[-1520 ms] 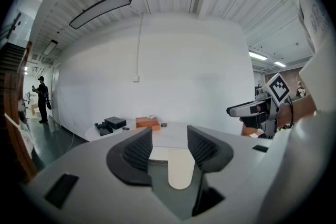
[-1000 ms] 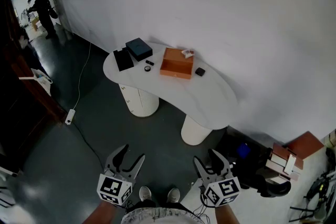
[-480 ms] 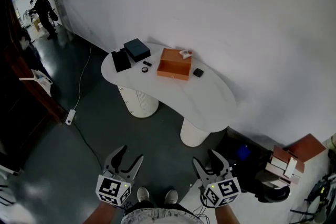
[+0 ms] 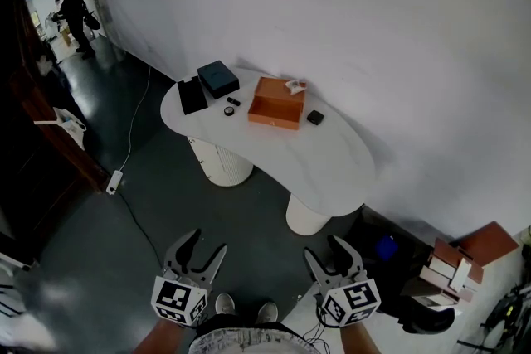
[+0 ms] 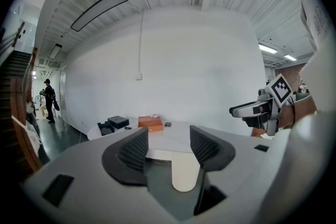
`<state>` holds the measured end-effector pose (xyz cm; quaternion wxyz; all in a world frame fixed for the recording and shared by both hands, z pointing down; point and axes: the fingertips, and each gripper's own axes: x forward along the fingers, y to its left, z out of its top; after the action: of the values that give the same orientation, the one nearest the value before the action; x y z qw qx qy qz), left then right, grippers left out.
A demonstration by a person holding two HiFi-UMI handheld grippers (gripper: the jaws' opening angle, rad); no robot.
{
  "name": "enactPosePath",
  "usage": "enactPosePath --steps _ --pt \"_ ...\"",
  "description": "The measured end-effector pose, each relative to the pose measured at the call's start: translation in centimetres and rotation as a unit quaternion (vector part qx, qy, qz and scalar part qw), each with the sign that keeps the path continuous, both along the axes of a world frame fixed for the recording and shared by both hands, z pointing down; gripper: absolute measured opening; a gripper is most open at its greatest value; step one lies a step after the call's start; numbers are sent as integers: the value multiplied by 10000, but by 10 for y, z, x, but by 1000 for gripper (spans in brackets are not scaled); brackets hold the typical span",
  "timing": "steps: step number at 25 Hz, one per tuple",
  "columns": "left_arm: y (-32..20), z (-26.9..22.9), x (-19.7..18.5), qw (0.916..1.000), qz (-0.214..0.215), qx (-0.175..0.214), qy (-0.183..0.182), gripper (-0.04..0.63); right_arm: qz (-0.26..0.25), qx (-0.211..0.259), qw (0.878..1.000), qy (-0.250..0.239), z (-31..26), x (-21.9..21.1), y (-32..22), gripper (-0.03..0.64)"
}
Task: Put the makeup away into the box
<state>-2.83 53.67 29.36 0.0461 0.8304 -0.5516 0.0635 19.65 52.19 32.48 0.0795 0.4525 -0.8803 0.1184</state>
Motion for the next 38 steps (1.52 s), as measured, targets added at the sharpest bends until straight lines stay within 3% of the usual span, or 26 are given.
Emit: enactPosePath --steps 17,38 --pt "-39 11 -3 9999 -25 -20 95 259 78 -9 9999 85 6 3 -39 259" --pt "-168 26 -67 9985 282 -257 405 259 314 -205 9987 339 14 -66 -152 259"
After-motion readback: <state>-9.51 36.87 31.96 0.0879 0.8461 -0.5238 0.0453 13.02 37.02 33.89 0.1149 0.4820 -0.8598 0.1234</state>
